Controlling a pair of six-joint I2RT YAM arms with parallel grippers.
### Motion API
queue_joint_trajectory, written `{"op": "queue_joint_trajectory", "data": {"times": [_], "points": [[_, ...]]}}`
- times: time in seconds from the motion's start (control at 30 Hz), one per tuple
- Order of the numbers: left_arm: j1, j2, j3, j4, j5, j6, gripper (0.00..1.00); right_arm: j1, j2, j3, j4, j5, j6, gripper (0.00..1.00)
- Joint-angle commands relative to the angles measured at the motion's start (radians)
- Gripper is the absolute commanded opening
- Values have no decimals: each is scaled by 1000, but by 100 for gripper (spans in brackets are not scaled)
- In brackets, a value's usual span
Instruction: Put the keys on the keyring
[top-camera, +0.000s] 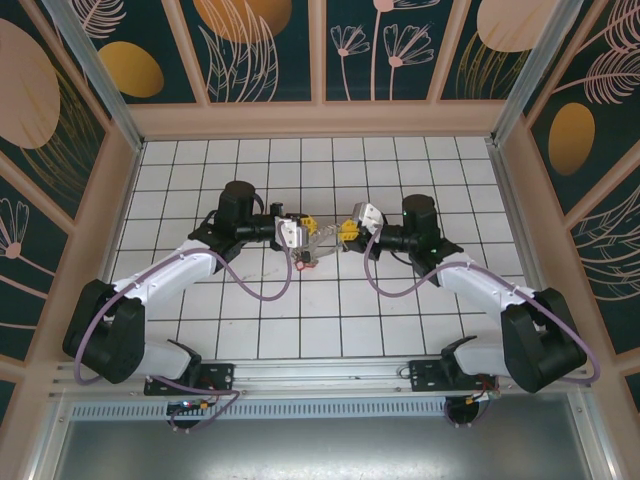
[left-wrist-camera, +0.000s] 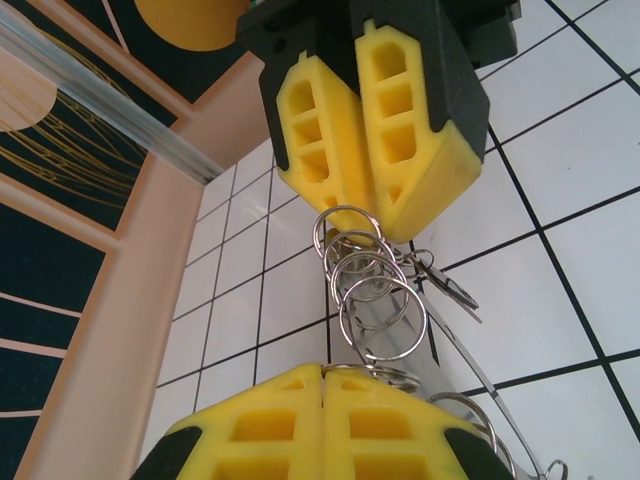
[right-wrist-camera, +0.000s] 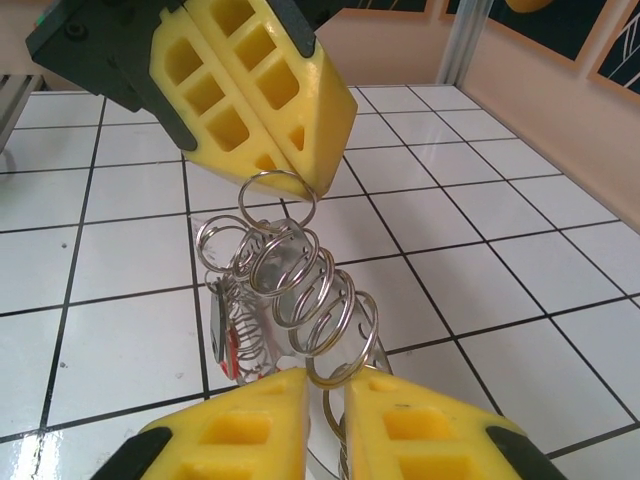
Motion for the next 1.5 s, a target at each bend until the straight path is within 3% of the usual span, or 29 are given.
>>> {"op": "queue_joint_trajectory", "data": {"times": [0.0,0.43,1.07,1.47], "points": [[-4,-16,4,-2,36,21,0,-7,8,36,-23,-40,-30,13],[-4,-13,8,-14,53,36,0,-8,20,42,-3,-26,-23,16],[-4,-7,12,-35,72,56,0,-7,36,56,28,-17,2,12],[-4,3,21,-38,76,62,0,-6,54,59,55,-17,23,16]]}}
